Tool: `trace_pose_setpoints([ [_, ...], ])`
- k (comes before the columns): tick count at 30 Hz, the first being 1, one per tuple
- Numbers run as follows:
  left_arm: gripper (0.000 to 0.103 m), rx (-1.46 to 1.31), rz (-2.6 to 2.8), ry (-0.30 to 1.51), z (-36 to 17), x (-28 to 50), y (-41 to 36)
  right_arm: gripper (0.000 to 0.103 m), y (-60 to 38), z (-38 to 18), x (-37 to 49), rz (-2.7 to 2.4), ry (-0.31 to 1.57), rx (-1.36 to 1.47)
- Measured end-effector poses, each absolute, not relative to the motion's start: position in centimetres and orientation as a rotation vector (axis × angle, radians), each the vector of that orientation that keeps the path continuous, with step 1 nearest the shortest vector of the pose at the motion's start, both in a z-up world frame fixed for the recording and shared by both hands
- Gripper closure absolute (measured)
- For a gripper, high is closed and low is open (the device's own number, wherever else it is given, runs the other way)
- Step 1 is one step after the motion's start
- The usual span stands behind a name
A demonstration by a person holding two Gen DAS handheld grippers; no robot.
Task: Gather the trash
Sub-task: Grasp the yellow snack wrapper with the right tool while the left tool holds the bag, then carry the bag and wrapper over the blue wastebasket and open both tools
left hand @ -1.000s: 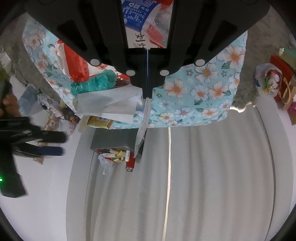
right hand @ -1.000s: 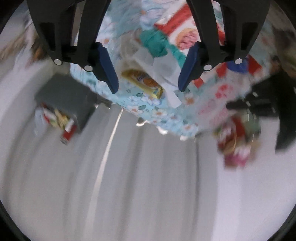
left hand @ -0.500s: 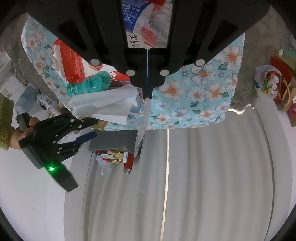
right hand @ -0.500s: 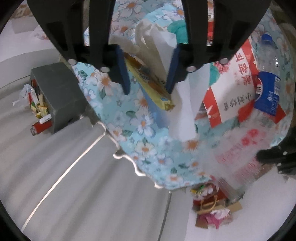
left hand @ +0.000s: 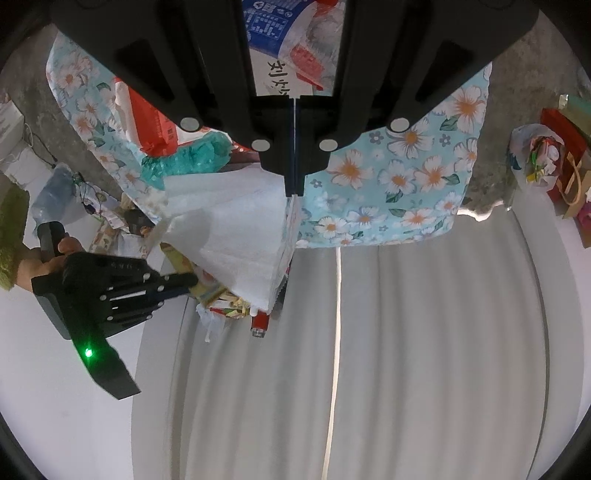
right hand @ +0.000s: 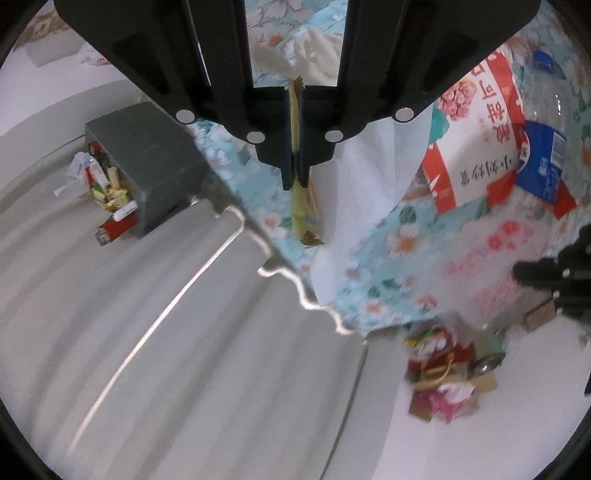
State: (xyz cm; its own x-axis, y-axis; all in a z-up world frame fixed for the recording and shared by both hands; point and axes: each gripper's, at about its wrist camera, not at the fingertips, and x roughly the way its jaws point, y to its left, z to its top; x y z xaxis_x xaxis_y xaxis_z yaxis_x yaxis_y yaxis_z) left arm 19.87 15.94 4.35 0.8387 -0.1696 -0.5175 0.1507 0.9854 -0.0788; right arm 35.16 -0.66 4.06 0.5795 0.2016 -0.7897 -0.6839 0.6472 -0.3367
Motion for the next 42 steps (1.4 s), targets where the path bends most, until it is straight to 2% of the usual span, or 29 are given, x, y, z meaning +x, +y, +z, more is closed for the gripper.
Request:
trace_pose_setpoints([
  [7,0.103,-0.034,-0.173,0.525,5.3,19.3,15.8,0.100,-2.1,7.2,33.3,0.457,0.692,-0.704],
  [14,0.103,-0.045,-0.189,0.498,6.2,18.4,15.6,0.100,-4.5,9.4,27.5,0.377,0.615,-0.742],
  [20,0.103,-0.075,-0.249,0.494,6.9,17.1,14.5,0.100,-8.7,9.8,20.0,0.298,0.604,-0.507],
  [26,0.103,-0.104,-0.369,0.518,7.5,15.4,11.4,0.100,-12.1,7.5,12.8,0.184,0.633,-0.278],
  [34,0.103,-0.088,-0.648,0.560,7.8,14.3,1.4,0.100,-20.7,6.5,4.5,-0.116,0.633,0.021],
  [42,0.103,0.032,-0.906,0.696,6.4,16.3,-14.0,0.100,-31.4,3.4,-1.2,-0.455,0.608,0.241],
])
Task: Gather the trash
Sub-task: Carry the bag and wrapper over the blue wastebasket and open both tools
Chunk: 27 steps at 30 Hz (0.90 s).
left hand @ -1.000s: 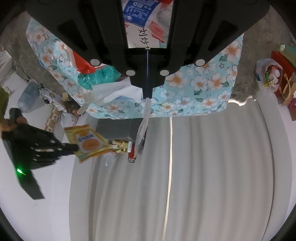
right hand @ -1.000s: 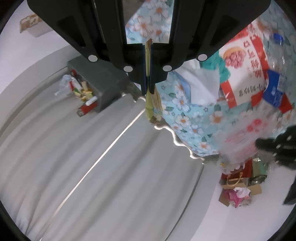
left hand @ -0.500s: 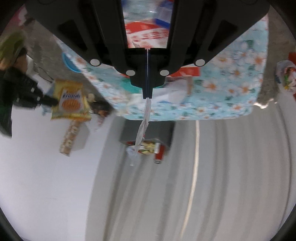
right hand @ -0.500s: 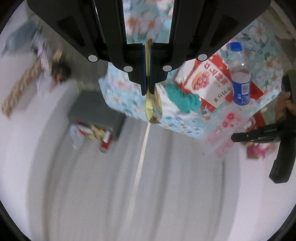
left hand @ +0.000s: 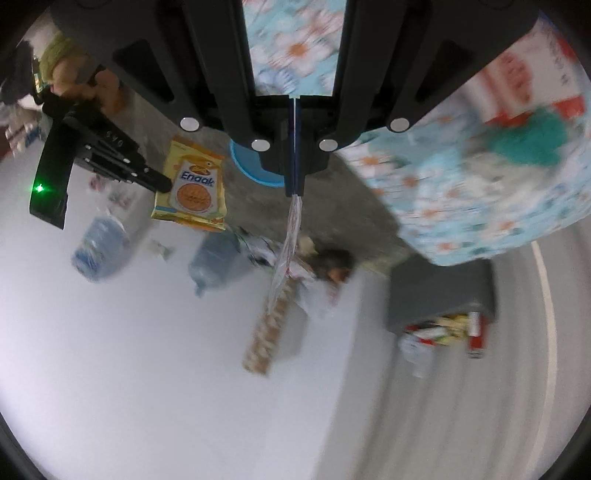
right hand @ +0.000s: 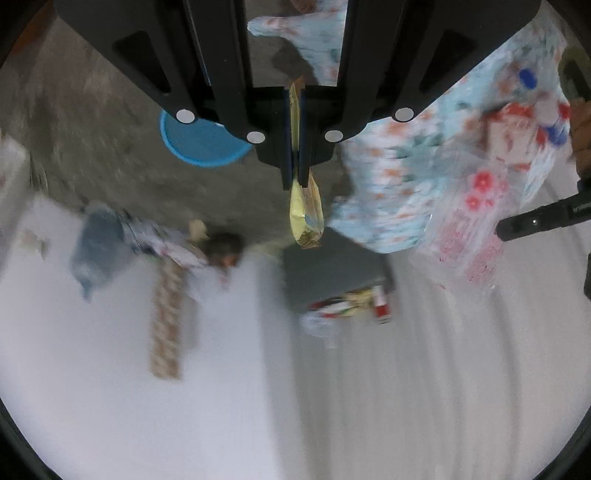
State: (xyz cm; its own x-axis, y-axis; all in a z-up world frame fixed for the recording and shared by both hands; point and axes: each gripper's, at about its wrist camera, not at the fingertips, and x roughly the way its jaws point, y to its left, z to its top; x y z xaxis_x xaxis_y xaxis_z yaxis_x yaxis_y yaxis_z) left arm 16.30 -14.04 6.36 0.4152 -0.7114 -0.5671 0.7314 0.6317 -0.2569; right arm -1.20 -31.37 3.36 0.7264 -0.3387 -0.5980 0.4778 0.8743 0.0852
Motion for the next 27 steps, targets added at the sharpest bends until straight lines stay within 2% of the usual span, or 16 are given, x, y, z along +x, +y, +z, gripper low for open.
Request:
trace_pose_setpoints([
  [7,0.103,0.185,-0.989,0.885,1.2,19.3,-28.4,0.100,-41.7,-4.9,-2.9,-0.559,0.629,0.580],
  [12,0.103,0.310,-1.019,1.018,-5.6,20.9,-38.9,0.100,-48.2,-11.5,-2.4,-0.653,0.687,0.737],
  [20,0.103,0.459,-0.977,1.128,-16.3,23.5,-48.4,0.098,-55.6,-22.3,-0.8,-0.740,0.765,0.909],
  [21,0.096,0.469,-0.977,1.145,-17.3,23.8,-49.1,0.096,-56.2,-23.4,-0.2,-0.740,0.786,0.916],
  [22,0.081,0.486,-0.973,1.163,-18.2,23.8,-49.6,0.083,-57.1,-24.3,-0.1,-0.734,0.797,0.928],
  [23,0.071,0.501,-0.955,1.172,-18.8,23.8,-49.8,0.071,-57.6,-25.6,0.4,-0.724,0.817,0.951],
  [24,0.057,0.502,-0.935,1.169,-19.1,24.0,-49.8,0.048,-58.0,-26.4,0.6,-0.730,0.835,0.965],
  [26,0.053,0.469,-0.932,1.151,-18.7,24.2,-49.6,0.047,-58.1,-26.9,0.5,-0.747,0.829,0.965],
  [27,0.047,0.459,-0.935,1.150,-18.4,24.2,-49.2,0.047,-57.8,-26.9,0.4,-0.755,0.821,0.962],
])
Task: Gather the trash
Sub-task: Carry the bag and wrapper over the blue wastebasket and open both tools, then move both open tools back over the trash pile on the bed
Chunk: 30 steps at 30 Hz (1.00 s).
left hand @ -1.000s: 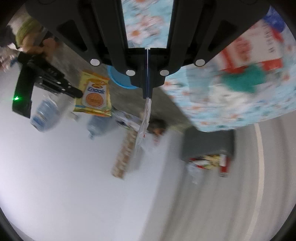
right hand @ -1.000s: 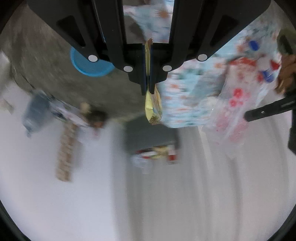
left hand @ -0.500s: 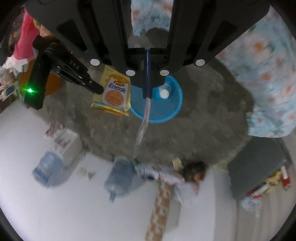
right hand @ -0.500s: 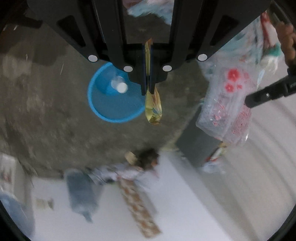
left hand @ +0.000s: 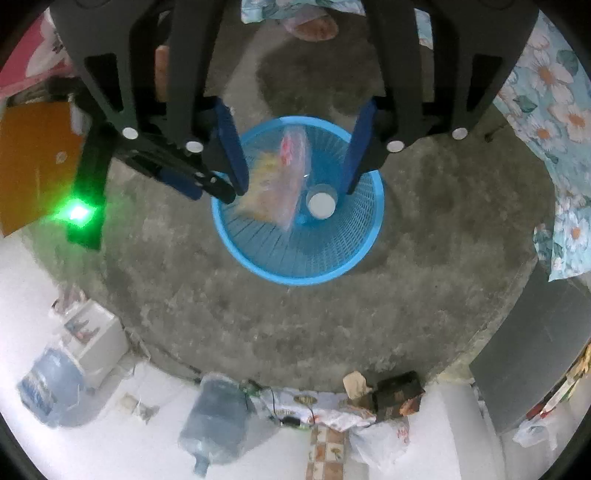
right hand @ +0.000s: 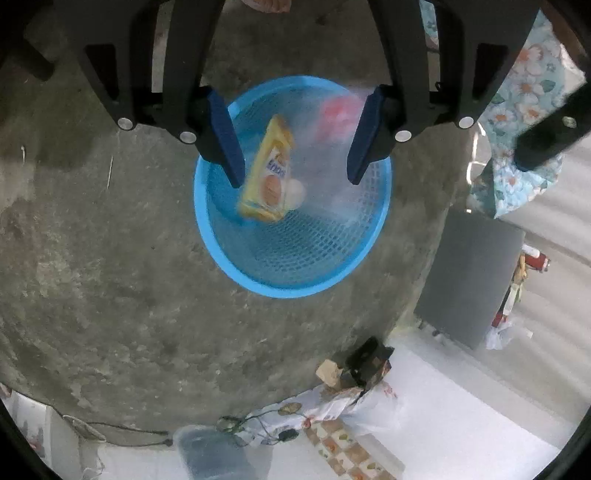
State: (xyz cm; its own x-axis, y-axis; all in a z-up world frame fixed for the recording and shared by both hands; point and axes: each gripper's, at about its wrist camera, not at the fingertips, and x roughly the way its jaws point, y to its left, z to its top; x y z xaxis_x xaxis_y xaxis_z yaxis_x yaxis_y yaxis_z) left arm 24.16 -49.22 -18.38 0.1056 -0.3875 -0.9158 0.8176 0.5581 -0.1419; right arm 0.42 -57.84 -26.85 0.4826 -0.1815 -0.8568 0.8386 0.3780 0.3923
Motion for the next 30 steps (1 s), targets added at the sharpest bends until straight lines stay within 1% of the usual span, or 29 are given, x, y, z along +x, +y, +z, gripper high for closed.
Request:
trace_pose_setpoints([
  [1,0.045,0.450,-0.937,1.145,-17.8,24.2,-48.9,0.044,-57.5,-26.6,0.2,-0.762,0.808,0.969],
  [3,0.045,0.437,-0.945,1.112,-16.3,24.1,-48.1,0.040,-56.7,-26.1,-0.3,-0.769,0.776,0.994],
  [6,0.043,0.423,-0.951,1.071,-13.7,24.0,-47.1,0.039,-55.5,-24.7,-1.0,-0.770,0.731,1.006],
  [9,0.040,0.389,-0.962,1.024,-9.5,23.4,-44.9,0.036,-53.3,-22.0,-1.4,-0.768,0.696,0.984],
  [10,0.038,0.375,-0.972,1.005,-7.8,23.0,-43.9,0.032,-52.2,-20.7,-1.5,-0.762,0.678,0.968],
  [13,0.033,0.338,-0.988,0.935,-2.8,21.7,-40.0,0.027,-49.1,-16.9,-1.4,-0.732,0.642,0.900],
  [16,0.029,0.305,-0.993,0.870,1.8,20.1,-35.4,0.023,-45.5,-12.7,-1.0,-0.670,0.620,0.819],
  [20,0.023,0.232,-0.963,0.786,7.2,17.4,-26.9,0.019,-40.9,-8.1,-0.4,-0.579,0.602,0.726],
  [23,0.021,0.175,-0.908,0.750,9.5,15.7,-20.0,0.019,-37.0,-5.1,0.4,-0.489,0.634,0.670],
  [30,0.020,0.055,-0.658,0.664,12.0,13.9,-3.3,0.019,-30.2,-1.6,2.6,-0.302,0.736,0.584],
])
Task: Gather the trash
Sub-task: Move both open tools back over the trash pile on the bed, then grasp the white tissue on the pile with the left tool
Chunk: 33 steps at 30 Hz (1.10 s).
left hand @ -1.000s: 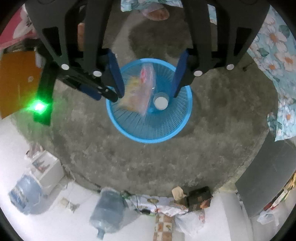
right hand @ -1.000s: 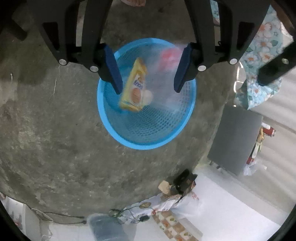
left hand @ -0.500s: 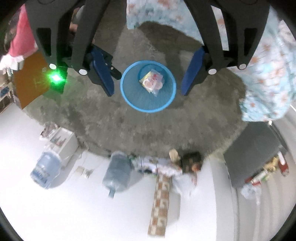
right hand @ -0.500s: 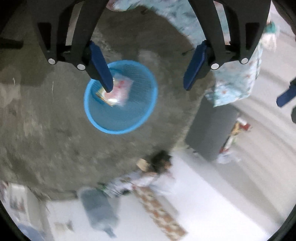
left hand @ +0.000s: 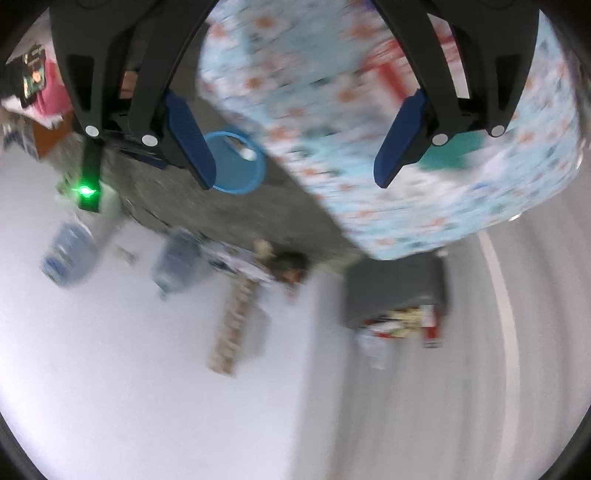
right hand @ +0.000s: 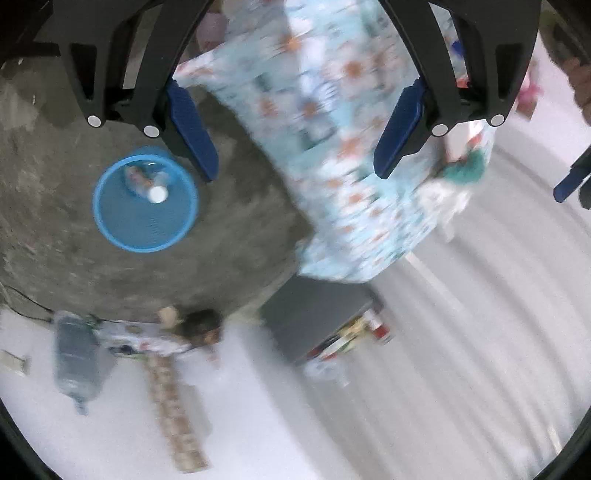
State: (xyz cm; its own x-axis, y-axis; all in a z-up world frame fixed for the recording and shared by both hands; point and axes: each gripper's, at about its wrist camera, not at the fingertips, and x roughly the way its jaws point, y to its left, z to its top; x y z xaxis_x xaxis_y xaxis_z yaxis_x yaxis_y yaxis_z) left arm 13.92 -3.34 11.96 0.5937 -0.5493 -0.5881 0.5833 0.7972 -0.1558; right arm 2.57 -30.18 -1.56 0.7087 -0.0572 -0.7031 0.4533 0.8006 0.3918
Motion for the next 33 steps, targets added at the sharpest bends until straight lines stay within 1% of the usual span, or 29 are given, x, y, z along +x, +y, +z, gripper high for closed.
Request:
trace_pose_setpoints([
  [5,0.020,-0.071,-0.438,0.624,12.6,13.3,7.3,0.019,-26.5,-1.1,4.9,-0.194,0.800,0.566],
  [8,0.020,-0.140,-0.336,0.616,12.1,12.9,11.9,0.019,-24.5,-1.2,6.7,-0.129,0.839,0.573],
  [11,0.020,-0.200,-0.279,0.623,11.3,13.2,14.9,0.019,-22.6,-1.3,8.9,-0.076,0.869,0.573],
  [18,0.020,-0.282,-0.257,0.663,8.5,15.6,17.1,0.019,-19.8,-1.0,13.0,0.003,0.890,0.603],
  [24,0.020,-0.274,-0.312,0.692,7.4,19.3,16.2,0.019,-18.1,-1.3,16.0,0.058,0.909,0.594],
  [25,0.021,-0.279,-0.328,0.707,7.2,20.3,15.9,0.019,-17.8,-1.2,16.4,0.075,0.910,0.589],
  [27,0.028,-0.290,-0.351,0.734,6.7,21.8,15.7,0.019,-17.1,-1.1,17.1,0.105,0.909,0.566],
  [29,0.031,-0.318,-0.378,0.790,5.9,23.9,15.3,0.020,-16.2,-1.1,18.1,0.135,0.908,0.525],
  [31,0.042,-0.343,-0.399,0.837,5.2,25.7,14.9,0.024,-15.1,-1.2,19.0,0.168,0.914,0.477],
  [32,0.042,-0.349,-0.408,0.854,4.8,26.4,14.7,0.025,-14.6,-1.2,19.4,0.186,0.916,0.460],
  [33,0.046,-0.354,-0.422,0.875,4.4,27.1,14.4,0.025,-14.3,-1.2,19.8,0.193,0.916,0.452],
])
